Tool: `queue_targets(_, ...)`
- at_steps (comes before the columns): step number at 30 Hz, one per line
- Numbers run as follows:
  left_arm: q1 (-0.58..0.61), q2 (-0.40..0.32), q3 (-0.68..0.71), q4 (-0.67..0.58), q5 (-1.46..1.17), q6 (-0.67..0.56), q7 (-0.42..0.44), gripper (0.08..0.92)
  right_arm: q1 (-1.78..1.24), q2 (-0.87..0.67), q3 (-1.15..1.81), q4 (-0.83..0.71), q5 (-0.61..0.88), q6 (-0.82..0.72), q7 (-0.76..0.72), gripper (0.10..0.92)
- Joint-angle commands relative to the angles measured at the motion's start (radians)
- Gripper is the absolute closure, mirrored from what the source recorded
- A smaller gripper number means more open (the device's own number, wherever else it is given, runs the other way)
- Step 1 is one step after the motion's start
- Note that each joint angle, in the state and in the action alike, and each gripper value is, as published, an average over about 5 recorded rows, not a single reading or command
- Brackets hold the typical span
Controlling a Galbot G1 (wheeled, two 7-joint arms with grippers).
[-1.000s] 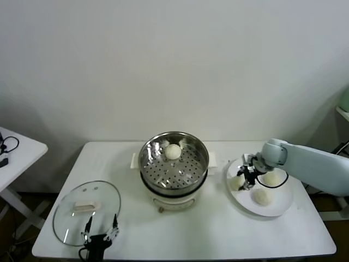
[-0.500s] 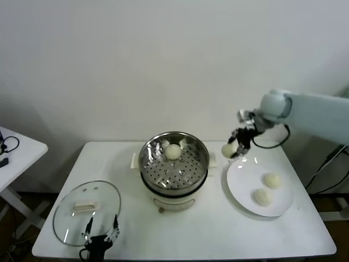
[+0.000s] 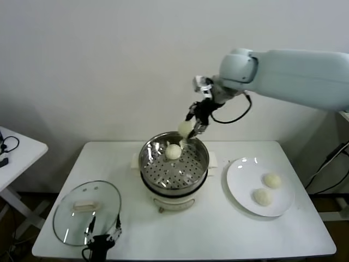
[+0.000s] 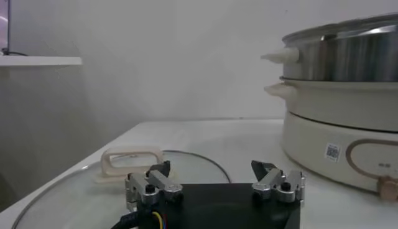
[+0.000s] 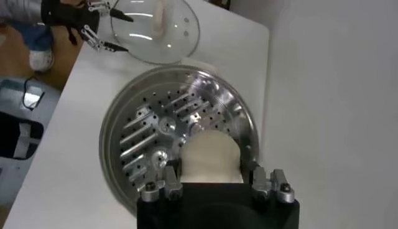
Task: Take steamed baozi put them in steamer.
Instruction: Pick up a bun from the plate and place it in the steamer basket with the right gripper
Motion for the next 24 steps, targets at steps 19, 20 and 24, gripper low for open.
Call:
queue_targets(19,-0.014,-0.006,-0.002,0.019,0.006,0.003,0.006,0.177,-0.369,0.309,0.064,-0.214,-0.182,-0.066,0.105,0.402)
queue_targets(20,-0.015,-0.006,-0.002,0.019,0.005,0.003,0.006,0.177,-0.376,0.310,0.068,-0.218,-0.187,-0.065,0.105,0.401)
queue_targets(24,-0.015,-0.006,-0.001,0.022,0.005,0.002,0.006,0.177,-0.396,0.315,0.080,-0.239,-0.214,-0.058,0.103,0.401)
